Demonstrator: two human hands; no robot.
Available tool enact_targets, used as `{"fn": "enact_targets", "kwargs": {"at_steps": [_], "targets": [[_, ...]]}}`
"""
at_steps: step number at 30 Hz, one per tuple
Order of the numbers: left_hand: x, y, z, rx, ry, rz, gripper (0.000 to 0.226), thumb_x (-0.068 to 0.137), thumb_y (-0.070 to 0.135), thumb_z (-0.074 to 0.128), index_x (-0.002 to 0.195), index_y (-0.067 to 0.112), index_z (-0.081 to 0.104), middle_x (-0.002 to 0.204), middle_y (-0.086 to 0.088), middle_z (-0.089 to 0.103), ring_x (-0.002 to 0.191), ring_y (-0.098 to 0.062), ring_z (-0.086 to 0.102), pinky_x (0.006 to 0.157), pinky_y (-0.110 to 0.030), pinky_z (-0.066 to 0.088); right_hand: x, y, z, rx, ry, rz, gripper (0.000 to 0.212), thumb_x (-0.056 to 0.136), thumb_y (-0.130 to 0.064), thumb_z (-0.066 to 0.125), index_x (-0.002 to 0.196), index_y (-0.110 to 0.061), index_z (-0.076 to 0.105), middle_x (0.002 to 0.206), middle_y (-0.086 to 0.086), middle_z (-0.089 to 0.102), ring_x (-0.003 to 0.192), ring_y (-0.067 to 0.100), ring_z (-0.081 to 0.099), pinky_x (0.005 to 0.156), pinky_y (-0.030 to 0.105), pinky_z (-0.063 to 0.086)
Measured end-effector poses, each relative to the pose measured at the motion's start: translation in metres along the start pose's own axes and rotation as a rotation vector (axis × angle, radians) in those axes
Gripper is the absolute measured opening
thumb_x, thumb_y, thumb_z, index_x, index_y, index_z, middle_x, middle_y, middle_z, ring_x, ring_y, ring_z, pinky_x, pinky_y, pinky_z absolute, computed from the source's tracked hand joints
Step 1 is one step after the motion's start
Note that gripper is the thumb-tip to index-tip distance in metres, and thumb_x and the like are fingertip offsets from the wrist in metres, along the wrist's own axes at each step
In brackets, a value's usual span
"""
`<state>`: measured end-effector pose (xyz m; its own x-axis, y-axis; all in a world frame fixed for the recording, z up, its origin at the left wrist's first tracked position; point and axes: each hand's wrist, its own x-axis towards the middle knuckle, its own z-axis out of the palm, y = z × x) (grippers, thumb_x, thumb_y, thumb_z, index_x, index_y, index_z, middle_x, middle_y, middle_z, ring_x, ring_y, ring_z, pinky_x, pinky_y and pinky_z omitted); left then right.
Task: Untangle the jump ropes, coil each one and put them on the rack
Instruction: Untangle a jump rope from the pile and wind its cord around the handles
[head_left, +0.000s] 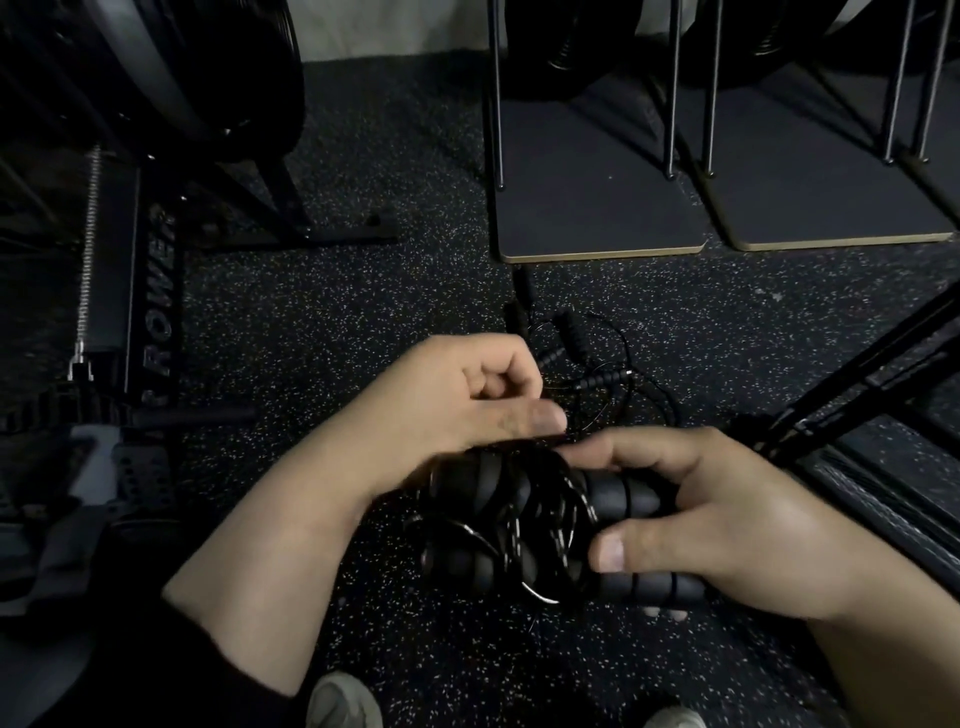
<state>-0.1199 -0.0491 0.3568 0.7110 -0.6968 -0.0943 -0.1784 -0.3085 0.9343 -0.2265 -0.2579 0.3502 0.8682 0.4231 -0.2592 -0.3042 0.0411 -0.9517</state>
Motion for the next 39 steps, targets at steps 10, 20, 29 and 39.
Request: {"fn": "enact_targets", "kwargs": {"at_steps": [10, 20, 29, 39], "targets": [[0.014, -0.016, 0.055, -0.356, 0.304, -0.205, 0.048, 0.104, 0.016, 0.057, 0.067, 0.042, 0.074, 0.06, 0.013, 0.063, 0.058, -0.013, 0.056, 0.056, -0.027, 0.045, 0.016, 0.006, 0.0, 0.458, 0.278, -0.27, 0.051, 0.06, -0.033, 0.098, 0.097, -0.021, 0.065, 0.076, 0.015, 0.067, 0.045, 0.028, 0.059, 0.042, 0.026, 0.048], [0.017, -0.004, 0.068, 0.633, 0.03, -0.23, 0.03, 0.099, 0.029, 0.053, 0.073, 0.014, 0.048, 0.061, 0.004, 0.049, 0.05, -0.014, 0.04, 0.047, -0.032, 0.029, 0.014, 0.014, -0.017, -0.501, 0.811, 0.02, 0.041, 0.085, -0.034, 0.081, 0.11, -0.043, 0.049, 0.092, -0.017, 0.07, 0.084, -0.008, 0.065, 0.062, 0.011, 0.049], [0.015, 0.011, 0.024, 0.747, -0.039, -0.013, 0.013, 0.089, 0.048, 0.072, 0.096, 0.038, 0.074, 0.085, 0.025, 0.061, 0.075, 0.005, 0.055, 0.071, -0.028, 0.049, 0.011, 0.019, -0.026, -0.801, 0.386, 0.217, 0.046, 0.084, -0.032, 0.084, 0.107, -0.057, 0.052, 0.092, -0.02, 0.072, 0.078, -0.002, 0.067, 0.071, 0.03, 0.059], [0.008, -0.007, -0.001, -0.009, 0.013, -0.063, 0.016, 0.089, 0.027, 0.07, 0.088, 0.014, 0.079, 0.08, 0.009, 0.077, 0.075, 0.001, 0.07, 0.069, -0.011, 0.05, 0.001, 0.009, -0.015, 0.11, 0.051, -0.109, 0.035, 0.074, -0.019, 0.088, 0.101, -0.025, 0.067, 0.088, 0.015, 0.074, 0.06, 0.029, 0.067, 0.053, 0.031, 0.054]]}}
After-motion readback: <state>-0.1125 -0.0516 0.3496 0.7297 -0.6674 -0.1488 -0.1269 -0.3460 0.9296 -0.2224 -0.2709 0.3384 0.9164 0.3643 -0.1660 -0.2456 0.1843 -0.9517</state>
